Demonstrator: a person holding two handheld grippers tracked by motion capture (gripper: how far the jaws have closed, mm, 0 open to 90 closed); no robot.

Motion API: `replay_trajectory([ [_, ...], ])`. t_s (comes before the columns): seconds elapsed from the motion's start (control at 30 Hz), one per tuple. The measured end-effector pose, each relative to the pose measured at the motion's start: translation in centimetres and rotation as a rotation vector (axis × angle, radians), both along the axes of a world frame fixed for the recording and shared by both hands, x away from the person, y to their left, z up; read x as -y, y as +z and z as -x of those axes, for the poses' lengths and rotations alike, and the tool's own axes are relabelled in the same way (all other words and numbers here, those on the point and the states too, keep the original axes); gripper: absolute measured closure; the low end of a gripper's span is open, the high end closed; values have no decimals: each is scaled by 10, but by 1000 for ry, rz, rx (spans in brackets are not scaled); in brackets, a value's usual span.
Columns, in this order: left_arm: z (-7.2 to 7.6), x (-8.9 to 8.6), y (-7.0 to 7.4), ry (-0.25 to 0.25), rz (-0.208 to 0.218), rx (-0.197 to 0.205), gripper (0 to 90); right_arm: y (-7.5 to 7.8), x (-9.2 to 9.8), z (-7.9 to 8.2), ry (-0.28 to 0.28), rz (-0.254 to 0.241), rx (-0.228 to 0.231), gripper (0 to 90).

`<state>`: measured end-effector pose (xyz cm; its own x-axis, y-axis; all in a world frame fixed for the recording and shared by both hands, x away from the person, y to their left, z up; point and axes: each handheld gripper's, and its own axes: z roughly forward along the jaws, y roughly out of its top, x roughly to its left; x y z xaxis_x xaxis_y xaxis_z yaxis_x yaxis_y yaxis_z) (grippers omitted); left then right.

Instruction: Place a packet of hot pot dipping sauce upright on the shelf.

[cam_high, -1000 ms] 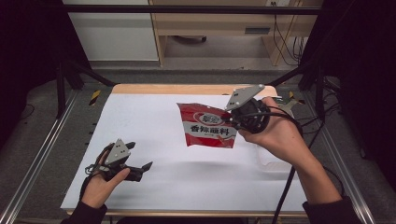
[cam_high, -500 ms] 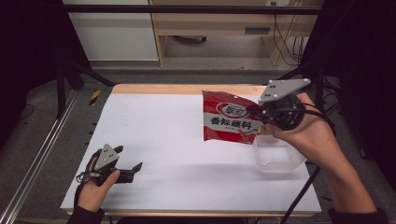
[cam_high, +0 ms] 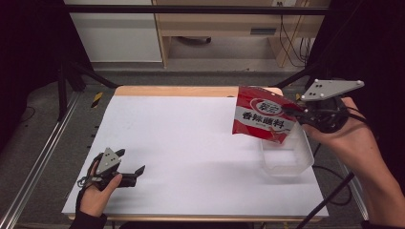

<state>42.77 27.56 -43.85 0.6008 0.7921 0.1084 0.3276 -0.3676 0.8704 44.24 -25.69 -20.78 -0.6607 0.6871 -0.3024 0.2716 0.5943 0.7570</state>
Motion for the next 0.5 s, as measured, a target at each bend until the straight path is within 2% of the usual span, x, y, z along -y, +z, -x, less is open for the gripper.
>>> replay_trajectory([
  [0.3,-1,1,0,-3,-13,1,62,0,21,4,-51,-25,12,898],
  [0.5,-1,1,-1,-3,-19,1,60,-6,33,4,-87,-31,6,899],
])
